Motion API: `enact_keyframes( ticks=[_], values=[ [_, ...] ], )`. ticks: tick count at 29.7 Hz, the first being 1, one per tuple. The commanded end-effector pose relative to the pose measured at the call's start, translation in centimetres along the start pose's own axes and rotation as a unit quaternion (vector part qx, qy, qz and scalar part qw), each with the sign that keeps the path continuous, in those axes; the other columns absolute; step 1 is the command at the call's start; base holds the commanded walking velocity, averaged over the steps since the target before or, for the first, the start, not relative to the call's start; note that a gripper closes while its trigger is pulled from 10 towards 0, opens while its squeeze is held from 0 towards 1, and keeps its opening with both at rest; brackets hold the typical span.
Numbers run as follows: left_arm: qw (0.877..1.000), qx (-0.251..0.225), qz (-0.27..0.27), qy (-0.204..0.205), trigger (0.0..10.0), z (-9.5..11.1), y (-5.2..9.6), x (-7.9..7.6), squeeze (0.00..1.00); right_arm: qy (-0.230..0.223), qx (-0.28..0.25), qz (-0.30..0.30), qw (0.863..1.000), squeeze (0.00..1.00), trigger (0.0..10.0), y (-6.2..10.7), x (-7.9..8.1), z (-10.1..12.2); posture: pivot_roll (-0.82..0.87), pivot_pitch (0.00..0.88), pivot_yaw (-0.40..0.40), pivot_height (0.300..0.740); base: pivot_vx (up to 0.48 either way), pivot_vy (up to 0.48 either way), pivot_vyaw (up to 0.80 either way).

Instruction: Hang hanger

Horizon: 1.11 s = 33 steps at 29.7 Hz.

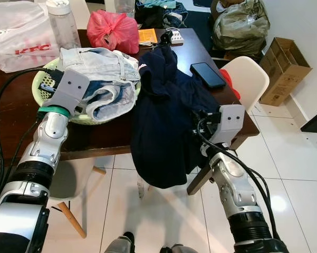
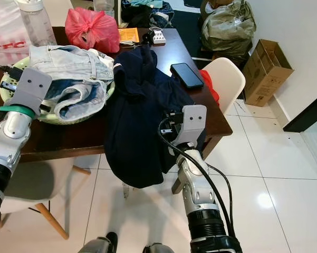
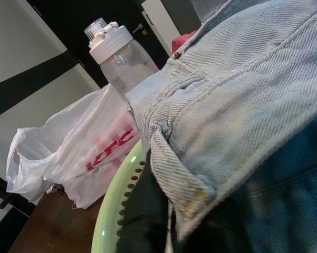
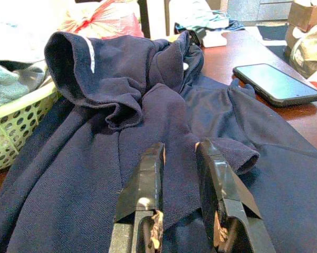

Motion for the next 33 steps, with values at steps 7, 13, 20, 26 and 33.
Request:
enact_keyframes(
  ticks=[7,13,20,26,33],
  values=[
    [0.998,-0.050,0.028,-0.009,0.0,3.2,-0.9,2.5,0.00,0.003,0.004,-0.003,1.000,0.00,10.0,0.3,-0.3,-0.2,0.04,0.066,-0.032,0.740,0.000,0.000,0.00],
    [0.997,-0.072,0.039,-0.016,0.0,5.5,-1.6,5.1,0.00,0.001,0.004,-0.004,1.000,0.00,10.0,0.1,-0.1,-0.3,0.05,0.067,-0.030,0.740,0.000,0.000,0.00],
    [0.990,-0.113,-0.003,0.086,0.0,10.3,-2.8,7.7,0.00,-0.002,0.003,-0.005,1.000,0.00,10.0,0.1,0.0,-0.3,0.05,0.062,-0.020,0.740,0.000,0.000,0.00],
    [0.957,-0.184,-0.038,0.222,0.0,15.7,-3.0,9.5,0.00,-0.003,0.000,-0.010,1.000,0.00,10.0,0.2,-0.2,-0.2,0.05,0.062,-0.017,0.740,0.000,0.000,0.00],
    [0.886,-0.316,-0.079,0.330,0.0,23.6,-1.1,12.5,0.00,-0.010,-0.013,-0.014,1.000,0.00,10.0,0.2,-0.3,0.3,0.04,0.054,-0.005,0.740,0.000,0.000,0.00]
  ],
)
Point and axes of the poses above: a point about 5 cm out from each wrist's last joint towards the gripper, its own y axis pointing back from the gripper into the wrist, its own z axis along the axis of the wrist's last joint, x = y × z, the point moved 5 cm from there along -y, pointing out of the wrist towards the gripper, and after that the axes turned 10 degrees about -y, right-handed, at the moved point
